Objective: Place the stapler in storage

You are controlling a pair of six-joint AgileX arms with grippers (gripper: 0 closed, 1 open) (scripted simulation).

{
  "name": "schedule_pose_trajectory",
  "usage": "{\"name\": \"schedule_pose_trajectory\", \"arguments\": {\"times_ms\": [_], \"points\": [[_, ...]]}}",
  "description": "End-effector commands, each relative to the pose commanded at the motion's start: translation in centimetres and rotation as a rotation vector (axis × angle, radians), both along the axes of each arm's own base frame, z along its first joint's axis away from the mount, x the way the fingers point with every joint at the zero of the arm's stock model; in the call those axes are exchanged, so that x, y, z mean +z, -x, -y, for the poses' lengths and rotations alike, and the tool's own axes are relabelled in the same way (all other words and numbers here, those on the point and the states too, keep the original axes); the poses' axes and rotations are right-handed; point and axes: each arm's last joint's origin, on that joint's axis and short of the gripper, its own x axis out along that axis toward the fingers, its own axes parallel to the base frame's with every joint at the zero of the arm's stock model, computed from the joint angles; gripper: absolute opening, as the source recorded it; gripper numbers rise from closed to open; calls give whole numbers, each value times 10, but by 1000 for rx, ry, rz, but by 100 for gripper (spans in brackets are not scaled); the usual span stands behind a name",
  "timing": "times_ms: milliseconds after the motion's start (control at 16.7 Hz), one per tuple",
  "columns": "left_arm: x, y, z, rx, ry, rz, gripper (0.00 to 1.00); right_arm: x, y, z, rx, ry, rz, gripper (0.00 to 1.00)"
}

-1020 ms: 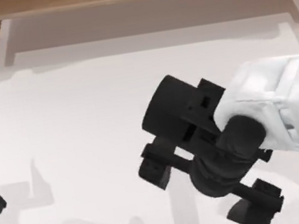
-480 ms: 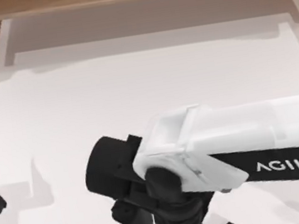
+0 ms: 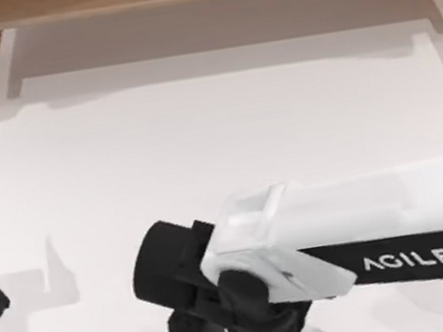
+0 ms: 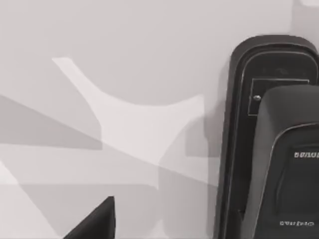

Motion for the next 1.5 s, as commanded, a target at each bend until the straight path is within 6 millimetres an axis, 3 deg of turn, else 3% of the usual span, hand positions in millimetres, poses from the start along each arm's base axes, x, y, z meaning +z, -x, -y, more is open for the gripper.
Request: {"name": "schedule_pose_trajectory", "arguments": {"times_ms": [180, 420, 1200, 1500], "points": [[0, 0, 0, 0, 0, 0, 100, -20, 1, 1, 0, 3, -2, 100], [0, 0, 0, 0, 0, 0, 100, -21, 1, 1, 0, 4, -2, 100], [0, 0, 0, 0, 0, 0, 100, -21, 1, 1, 0, 4, -2, 2], [0, 0, 0, 0, 0, 0, 100, -21, 1, 1, 0, 4, -2, 0]]}}
